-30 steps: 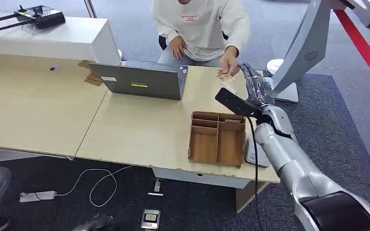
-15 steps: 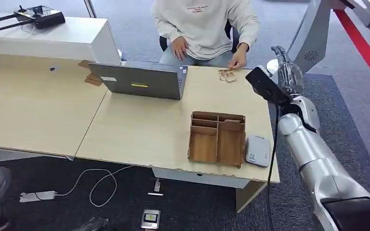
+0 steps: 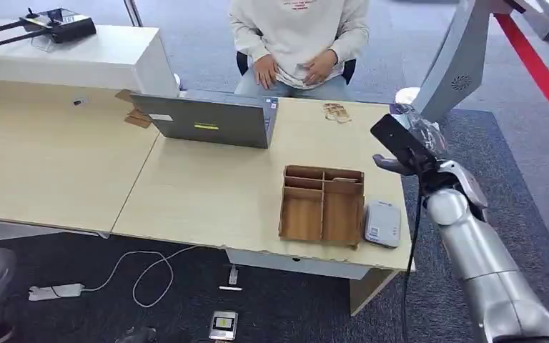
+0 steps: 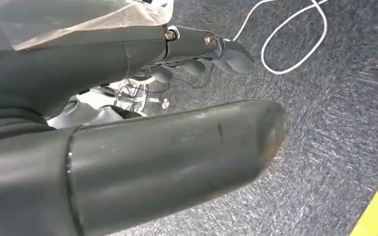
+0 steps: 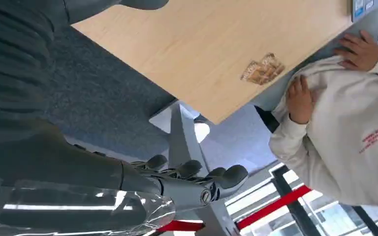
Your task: Pass the card to the sensor for recognition and then transmit it.
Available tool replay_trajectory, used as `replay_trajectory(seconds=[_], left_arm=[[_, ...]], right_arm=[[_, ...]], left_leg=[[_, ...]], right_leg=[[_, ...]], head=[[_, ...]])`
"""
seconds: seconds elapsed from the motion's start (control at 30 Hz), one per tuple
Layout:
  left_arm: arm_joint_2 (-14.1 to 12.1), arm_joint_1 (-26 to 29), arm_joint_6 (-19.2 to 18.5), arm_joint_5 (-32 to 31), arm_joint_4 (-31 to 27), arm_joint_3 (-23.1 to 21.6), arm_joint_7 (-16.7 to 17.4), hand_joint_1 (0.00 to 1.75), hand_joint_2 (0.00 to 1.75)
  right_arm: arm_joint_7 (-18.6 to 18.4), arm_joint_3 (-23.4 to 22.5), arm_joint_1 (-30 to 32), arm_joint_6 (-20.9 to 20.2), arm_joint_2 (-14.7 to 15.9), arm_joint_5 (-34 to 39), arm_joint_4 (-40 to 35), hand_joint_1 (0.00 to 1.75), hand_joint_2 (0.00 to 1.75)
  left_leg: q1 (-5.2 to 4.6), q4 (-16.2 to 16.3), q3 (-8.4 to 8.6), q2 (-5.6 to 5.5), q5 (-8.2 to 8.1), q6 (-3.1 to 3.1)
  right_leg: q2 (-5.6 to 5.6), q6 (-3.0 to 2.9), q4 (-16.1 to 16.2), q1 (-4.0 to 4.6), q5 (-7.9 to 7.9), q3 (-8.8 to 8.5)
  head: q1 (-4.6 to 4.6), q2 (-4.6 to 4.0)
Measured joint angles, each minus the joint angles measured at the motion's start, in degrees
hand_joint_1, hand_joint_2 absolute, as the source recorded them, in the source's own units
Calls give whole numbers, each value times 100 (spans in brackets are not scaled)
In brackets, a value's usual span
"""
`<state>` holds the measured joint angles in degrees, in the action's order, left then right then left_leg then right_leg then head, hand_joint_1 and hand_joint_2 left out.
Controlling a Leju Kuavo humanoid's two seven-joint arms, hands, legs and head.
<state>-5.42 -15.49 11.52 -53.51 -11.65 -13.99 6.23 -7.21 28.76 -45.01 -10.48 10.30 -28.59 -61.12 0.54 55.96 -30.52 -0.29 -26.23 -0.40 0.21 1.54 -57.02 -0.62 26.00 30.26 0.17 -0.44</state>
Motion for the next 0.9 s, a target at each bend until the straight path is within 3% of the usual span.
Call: replay_trajectory(seconds=[0.13, 0.3, 0.7, 0.9], left_arm=[[-2, 49, 46, 26, 0, 13, 20, 0, 0], [-2, 63, 68, 26, 0, 17, 44, 0, 0], [-2, 54, 96, -18, 0, 15, 89, 0, 0], [13, 24, 98, -96, -2, 15, 129, 0, 0]], right_arm=[[-22, 9, 66, -480, 151, 137, -530, 0, 175], [31, 9, 78, -627, 240, 219, -911, 0, 175], [122, 107, 272, -544, 157, 169, -1199, 0, 175], [455, 299, 417, 2, -118, -491, -1051, 0, 175]], left_leg=[[1, 0, 0, 0, 1, 0], [2, 0, 0, 0, 1, 0], [2, 0, -1, 0, 1, 0], [4, -1, -2, 0, 0, -1]], right_leg=[[0, 0, 0, 0, 0, 0], [0, 0, 0, 0, 0, -1], [0, 0, 0, 1, 0, -2], [0, -1, 0, 2, 0, -2]], head=[[0, 0], [0, 0], [0, 0], [0, 0]])
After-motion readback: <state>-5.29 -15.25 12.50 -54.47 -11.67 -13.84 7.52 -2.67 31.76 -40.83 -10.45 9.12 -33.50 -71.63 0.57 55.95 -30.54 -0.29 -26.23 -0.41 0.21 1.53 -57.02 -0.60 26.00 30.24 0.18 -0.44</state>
